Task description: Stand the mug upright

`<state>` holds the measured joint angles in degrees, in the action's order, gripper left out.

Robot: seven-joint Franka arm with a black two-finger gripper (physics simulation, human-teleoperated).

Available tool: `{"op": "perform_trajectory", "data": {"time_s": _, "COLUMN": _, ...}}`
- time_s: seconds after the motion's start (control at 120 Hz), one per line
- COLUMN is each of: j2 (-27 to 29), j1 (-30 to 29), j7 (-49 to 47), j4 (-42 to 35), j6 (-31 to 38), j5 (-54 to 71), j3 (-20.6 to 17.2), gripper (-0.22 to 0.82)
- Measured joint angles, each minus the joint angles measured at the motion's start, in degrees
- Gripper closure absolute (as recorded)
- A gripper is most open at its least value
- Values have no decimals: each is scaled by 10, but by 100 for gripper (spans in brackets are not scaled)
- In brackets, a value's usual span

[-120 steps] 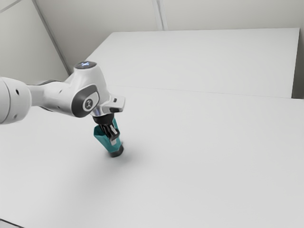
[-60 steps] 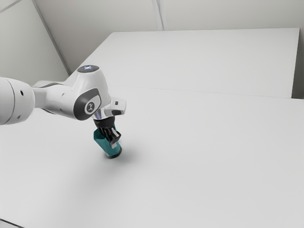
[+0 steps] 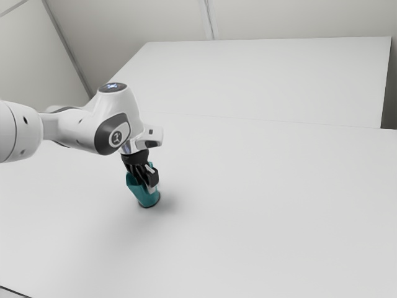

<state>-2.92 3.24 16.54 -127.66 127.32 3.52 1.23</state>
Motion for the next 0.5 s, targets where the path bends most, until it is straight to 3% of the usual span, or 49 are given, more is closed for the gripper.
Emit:
{"op": "perform_trajectory", "data": {"time_s": 0.167, "j2": 10, "j1": 0, "j7": -4, "j4": 1, "j6": -2, "j5": -3, "j3": 0, "gripper": 29}}
{"op": "perform_trajectory", "data": {"time_s": 0.367, "j2": 64, "j1": 0, "j7": -9, "j4": 2, "j6": -15, "j5": -3, "j3": -2, "gripper": 24}}
{"op": "perform_trajectory", "data": {"time_s": 0.5, "j2": 74, "j1": 1, "j7": -11, "j4": 48, "j6": -41, "j5": -4, "j3": -5, "gripper": 22}}
